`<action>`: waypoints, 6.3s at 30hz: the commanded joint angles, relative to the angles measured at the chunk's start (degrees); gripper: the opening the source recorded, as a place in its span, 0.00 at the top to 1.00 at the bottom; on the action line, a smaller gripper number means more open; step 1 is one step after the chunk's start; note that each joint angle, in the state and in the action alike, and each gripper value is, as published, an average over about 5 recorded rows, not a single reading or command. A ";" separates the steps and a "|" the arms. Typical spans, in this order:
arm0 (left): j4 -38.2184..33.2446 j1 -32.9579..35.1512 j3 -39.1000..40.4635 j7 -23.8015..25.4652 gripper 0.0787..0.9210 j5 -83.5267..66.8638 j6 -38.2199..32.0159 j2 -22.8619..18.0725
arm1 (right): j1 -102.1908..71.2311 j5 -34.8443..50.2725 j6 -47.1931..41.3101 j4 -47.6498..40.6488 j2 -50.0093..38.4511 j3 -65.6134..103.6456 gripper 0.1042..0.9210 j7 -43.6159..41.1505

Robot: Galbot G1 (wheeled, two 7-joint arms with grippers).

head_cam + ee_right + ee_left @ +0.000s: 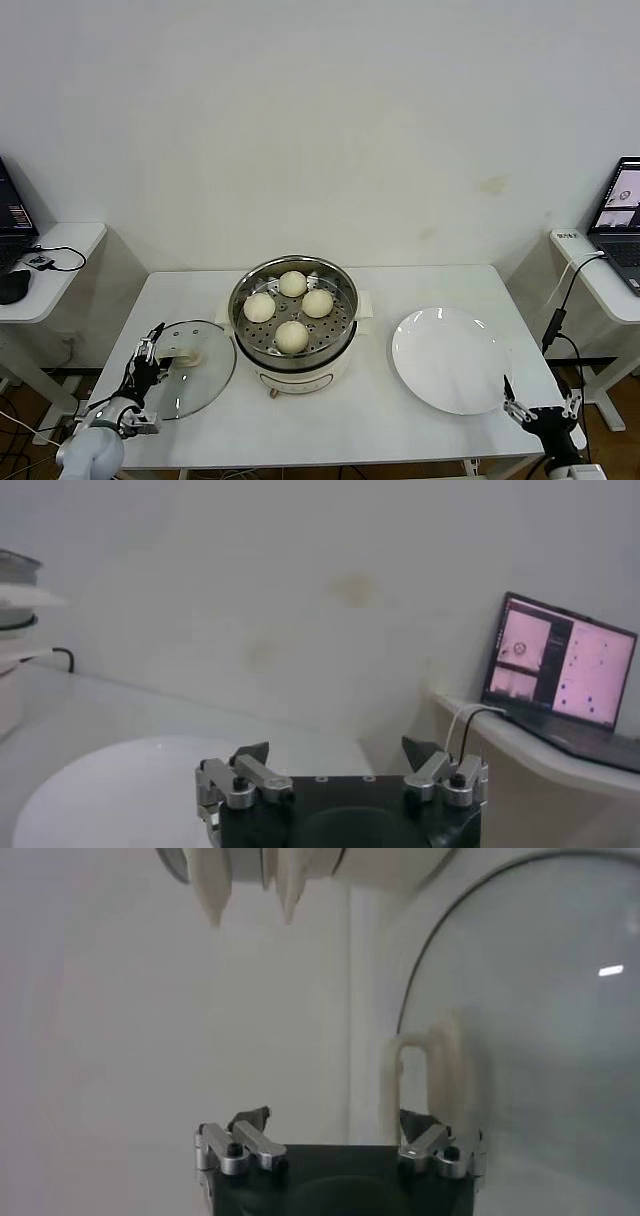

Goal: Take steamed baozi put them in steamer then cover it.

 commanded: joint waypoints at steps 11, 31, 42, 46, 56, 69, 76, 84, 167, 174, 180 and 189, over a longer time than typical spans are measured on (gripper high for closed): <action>4.81 -2.57 0.63 -0.53 0.45 0.58 0.36 -1.26 | 0.12 -0.52 0.08 -0.94 0.17 -0.77 0.12 -0.19; -11.36 5.39 -9.63 -0.92 0.92 -3.09 2.40 3.64 | 0.07 -1.69 0.45 0.40 -0.31 -2.42 0.12 -0.56; -21.66 5.40 -15.82 8.93 0.92 -6.01 7.67 9.79 | 0.13 -1.88 1.00 0.69 -0.48 -3.29 0.12 -0.67; -27.30 5.07 -12.76 12.39 0.92 -10.01 11.56 11.17 | 0.09 -2.63 1.20 0.59 -0.33 -3.62 0.12 -0.64; -35.45 -0.14 6.68 13.87 0.92 -8.33 22.93 9.15 | -1.09 -6.39 1.41 1.31 1.87 -3.97 0.12 0.01; -36.08 -8.11 20.73 24.76 0.92 4.21 33.06 -1.14 | 2.24 -13.52 4.73 -4.22 7.92 -4.91 0.12 1.33; -34.10 -10.99 22.94 27.43 0.92 10.02 35.53 -9.70 | 3.43 -15.78 6.11 -8.00 9.15 -5.36 0.12 2.09; -30.69 -14.02 25.63 27.18 0.92 12.48 36.36 -16.21 | 4.34 -16.92 6.32 -9.41 10.28 -5.74 0.12 2.37; -41.79 33.94 -2.59 -0.04 0.12 -81.39 -0.59 -5.62 | -2.68 -8.77 1.82 -1.01 6.23 -12.97 0.12 -2.38; -39.34 38.62 -2.91 -0.49 0.12 -87.10 -4.48 -8.13 | -6.90 -5.90 -1.19 3.12 3.06 -15.94 0.12 -3.95; -38.68 40.76 -1.76 0.49 0.12 -89.07 -3.37 -9.72 | -7.47 -6.22 -1.61 3.63 2.71 -17.59 0.12 -2.58; -38.24 42.32 0.43 2.69 0.12 -88.66 -2.88 -10.06 | -8.23 -5.88 -2.73 6.10 2.56 -19.52 0.12 -0.64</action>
